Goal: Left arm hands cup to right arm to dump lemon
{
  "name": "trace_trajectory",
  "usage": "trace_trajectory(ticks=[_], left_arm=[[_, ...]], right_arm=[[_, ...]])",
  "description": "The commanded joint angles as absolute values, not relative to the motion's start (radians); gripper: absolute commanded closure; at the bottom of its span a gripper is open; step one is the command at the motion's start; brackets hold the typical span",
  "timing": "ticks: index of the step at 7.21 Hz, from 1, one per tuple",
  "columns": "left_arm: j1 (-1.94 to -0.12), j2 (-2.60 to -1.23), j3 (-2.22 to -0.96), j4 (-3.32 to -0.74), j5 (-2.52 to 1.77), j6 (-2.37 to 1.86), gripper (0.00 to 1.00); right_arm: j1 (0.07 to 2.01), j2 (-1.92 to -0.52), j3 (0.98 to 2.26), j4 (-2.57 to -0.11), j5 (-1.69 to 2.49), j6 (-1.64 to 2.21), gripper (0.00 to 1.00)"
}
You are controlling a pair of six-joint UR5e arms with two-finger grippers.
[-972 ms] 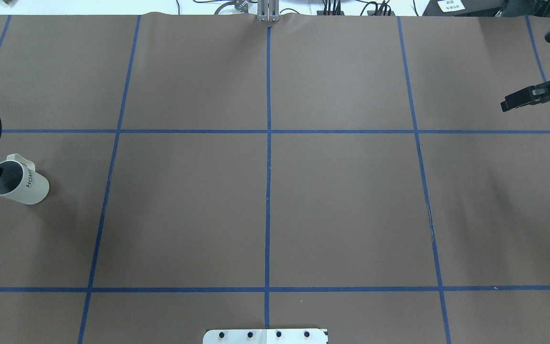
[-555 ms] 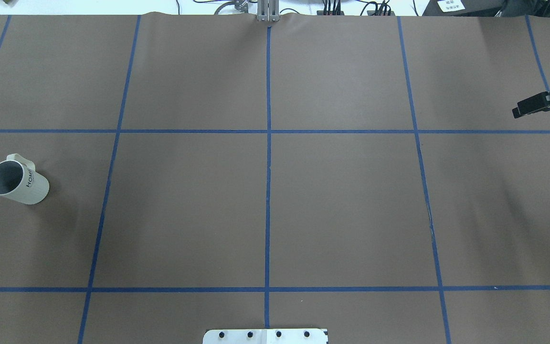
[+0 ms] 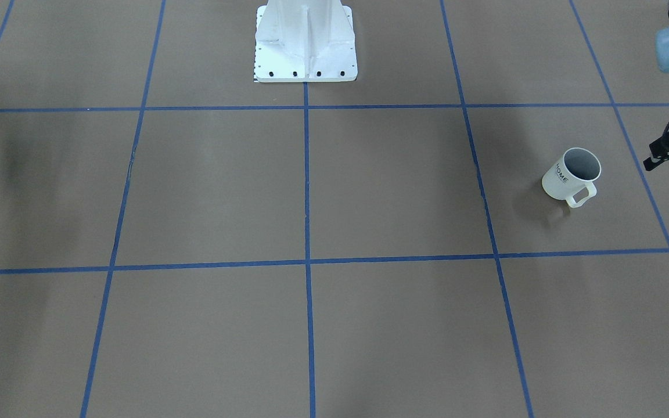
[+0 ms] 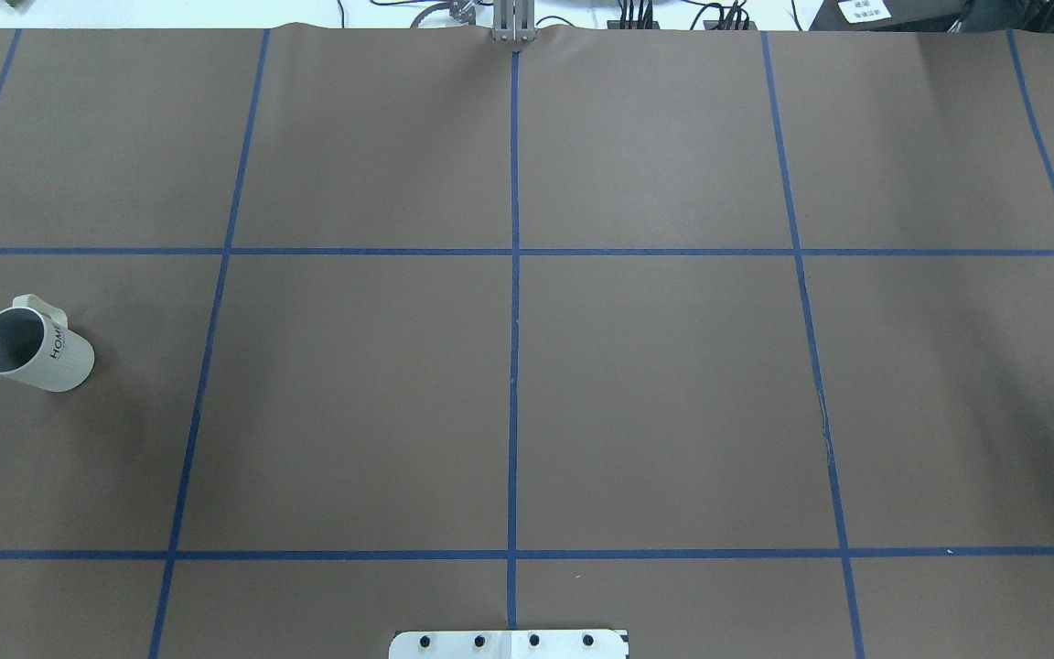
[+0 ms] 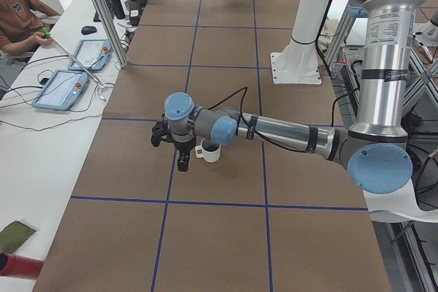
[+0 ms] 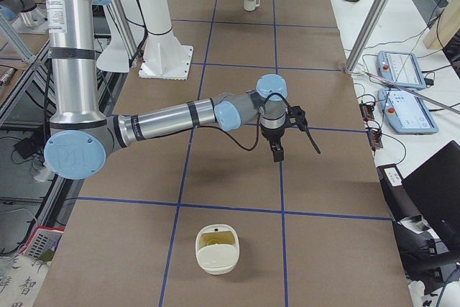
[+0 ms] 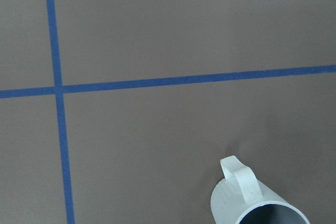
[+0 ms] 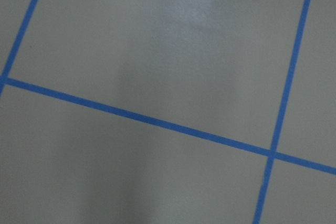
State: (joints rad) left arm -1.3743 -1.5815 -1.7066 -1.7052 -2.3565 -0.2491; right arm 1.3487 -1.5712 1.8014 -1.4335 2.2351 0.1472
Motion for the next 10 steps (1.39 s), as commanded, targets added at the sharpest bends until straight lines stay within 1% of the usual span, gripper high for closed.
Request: trace_trajectory(ticks=[1, 2, 6, 8, 10], left_arm=[[-1.407, -1.585, -1.677, -1.707, -2.355, -0.226, 0.0], [-1.407, -1.586, -1.678, -1.707, -2.352, -0.225, 0.0], [-1.411, -1.591, -1.678, -1.706, -2.353, -0.225, 0.0], [-1.41, -1.591, -1.687, -1.704, -2.361, -0.224, 0.0], [-1.449, -1.591, -1.684, -1.659, -2.358, -0.064, 0.0]], right_arm=[[1.409, -1.634, 1.802, -1.46, 2.279, 0.066, 0.0], [1.416, -1.669, 1.796, -1.45, 2.313, 0.067, 0.0], [1.43, -1.663, 1.801, -1.45, 2.312, 0.083, 0.0], [1.433, -1.684, 1.802, -1.45, 2.303, 0.083, 0.0], [1.433, -1.7, 1.805, -1.45, 2.309, 0.086, 0.0]])
